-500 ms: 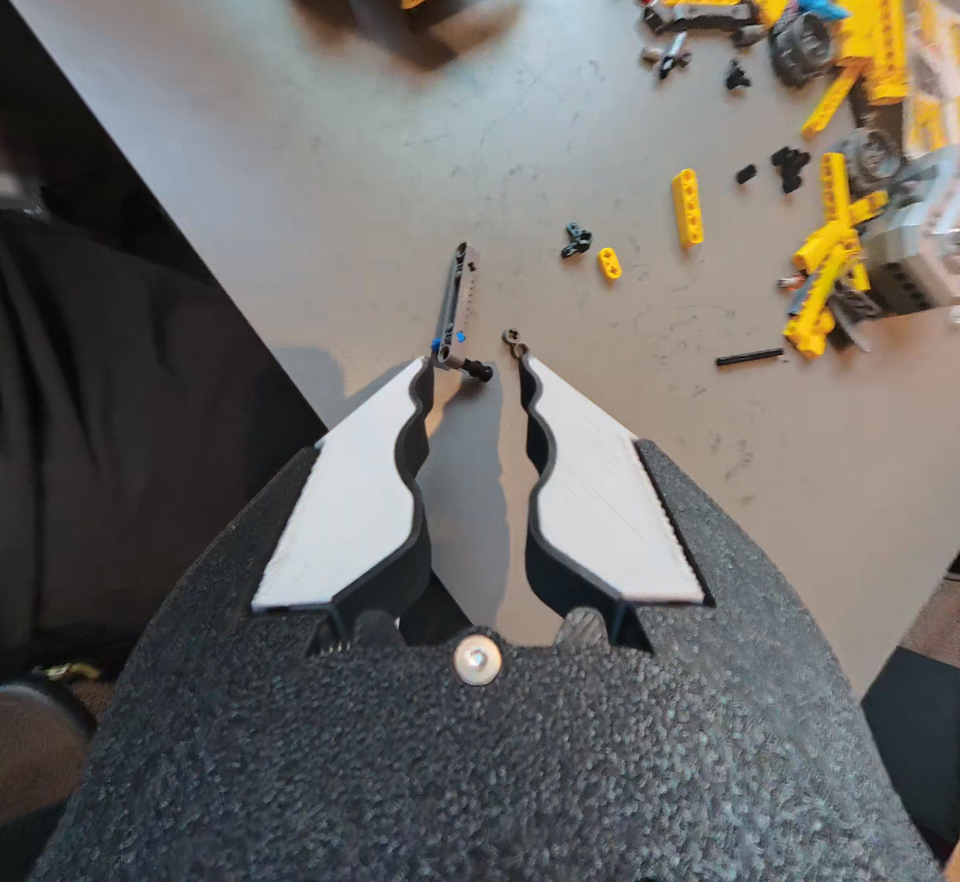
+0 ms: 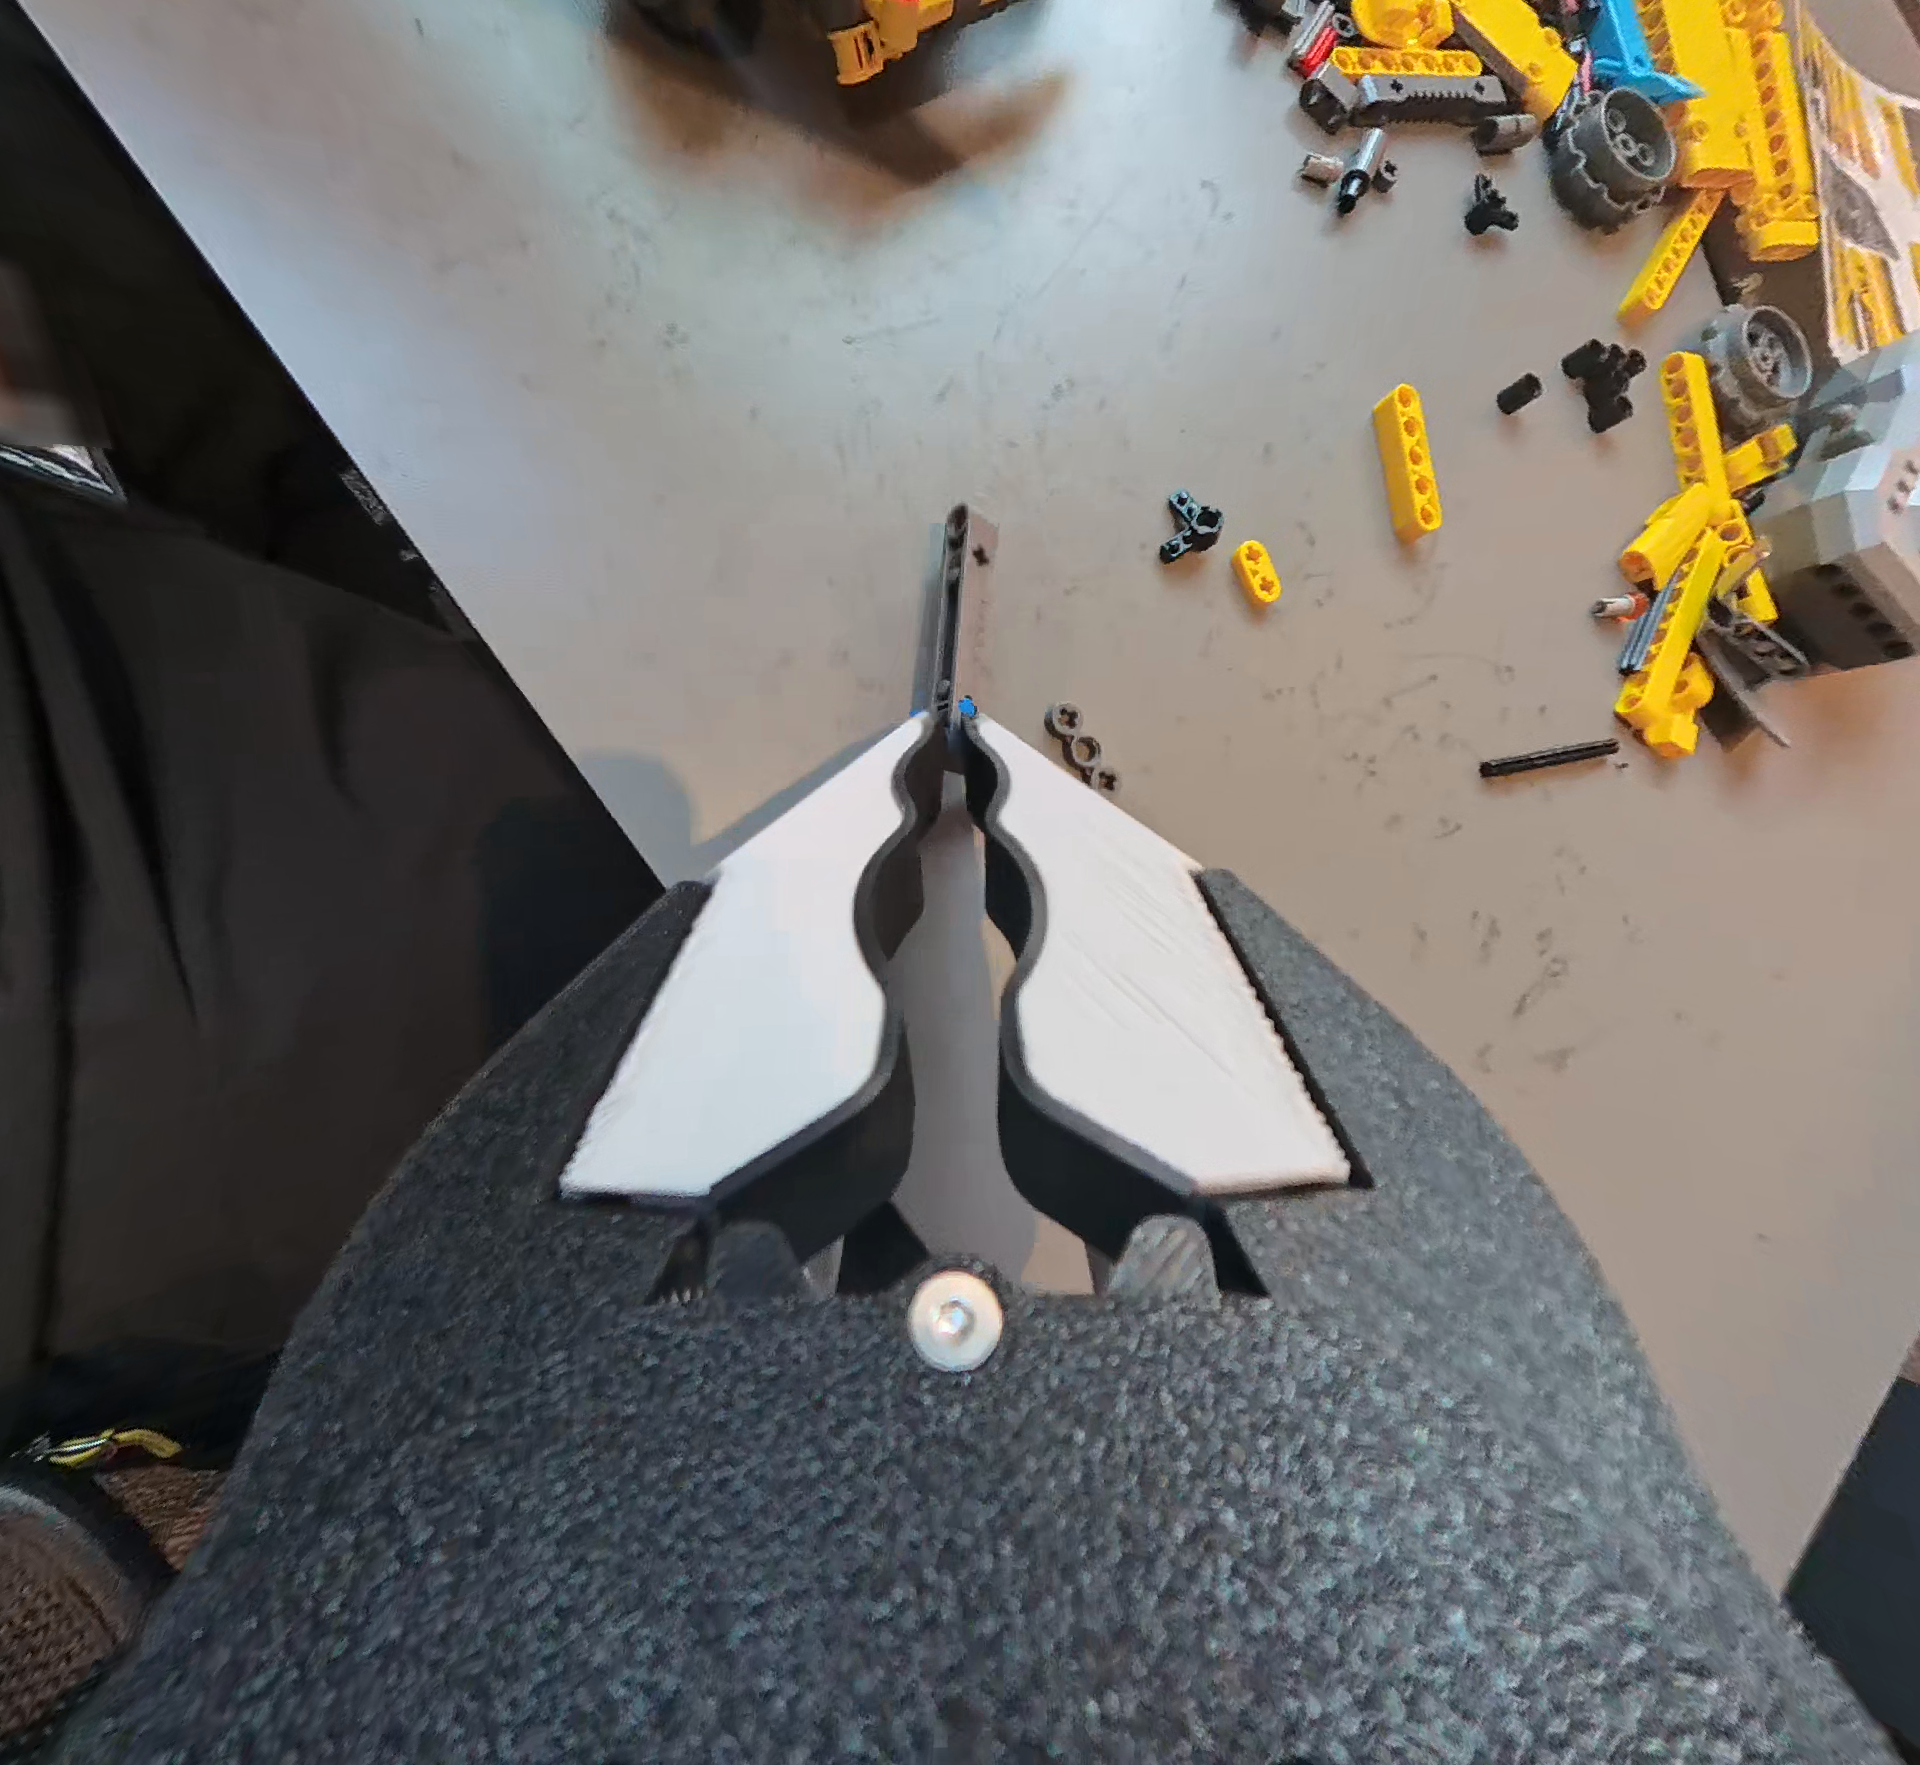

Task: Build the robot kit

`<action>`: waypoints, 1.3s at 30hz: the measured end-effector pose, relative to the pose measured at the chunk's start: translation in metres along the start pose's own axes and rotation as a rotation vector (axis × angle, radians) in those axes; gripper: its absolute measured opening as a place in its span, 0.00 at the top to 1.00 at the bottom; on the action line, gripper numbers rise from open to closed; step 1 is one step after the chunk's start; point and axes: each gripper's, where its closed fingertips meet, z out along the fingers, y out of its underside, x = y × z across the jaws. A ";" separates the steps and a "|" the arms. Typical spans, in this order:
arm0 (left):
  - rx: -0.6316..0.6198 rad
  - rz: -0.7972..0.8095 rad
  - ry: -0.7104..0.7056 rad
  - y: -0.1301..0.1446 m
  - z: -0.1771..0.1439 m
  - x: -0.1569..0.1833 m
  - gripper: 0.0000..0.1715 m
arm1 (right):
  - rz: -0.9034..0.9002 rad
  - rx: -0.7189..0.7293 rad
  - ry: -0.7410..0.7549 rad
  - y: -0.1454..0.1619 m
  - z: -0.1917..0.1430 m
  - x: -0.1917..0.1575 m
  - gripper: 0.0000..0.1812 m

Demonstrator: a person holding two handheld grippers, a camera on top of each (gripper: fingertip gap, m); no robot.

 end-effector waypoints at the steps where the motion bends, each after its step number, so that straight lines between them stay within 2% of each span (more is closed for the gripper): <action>1: 0.001 -0.003 0.000 0.000 0.000 -0.001 0.69 | -0.011 0.003 0.006 -0.002 0.000 -0.001 0.99; 7: 0.001 -0.011 0.002 0.001 0.000 -0.003 0.69 | -0.068 -0.003 0.013 -0.009 0.005 -0.008 0.99; 13: -0.008 -0.020 0.006 0.004 0.002 -0.005 0.69 | -0.015 -0.005 -0.044 -0.011 0.003 -0.010 0.86; 16: -0.005 -0.036 0.004 0.005 0.002 -0.009 0.69 | -0.031 -0.077 -0.080 -0.001 0.011 -0.009 0.92; 20: -0.009 -0.036 -0.003 0.007 0.001 -0.010 0.69 | -0.159 -0.121 -0.089 -0.009 0.016 -0.009 0.93; 26: -0.003 -0.028 -0.015 0.005 -0.002 -0.012 0.69 | -0.506 -0.210 -0.082 -0.031 0.019 0.001 0.93; 31: -0.004 -0.030 -0.020 0.005 -0.002 -0.014 0.69 | -0.781 -0.351 -0.053 -0.030 0.028 0.018 0.93; 34: 0.003 -0.037 -0.023 0.005 -0.005 -0.016 0.69 | -0.814 -0.382 -0.016 -0.027 0.032 0.028 0.89; 39: 0.016 -0.054 -0.029 0.005 -0.010 -0.022 0.69 | -0.692 -0.322 0.016 -0.021 0.024 0.023 0.88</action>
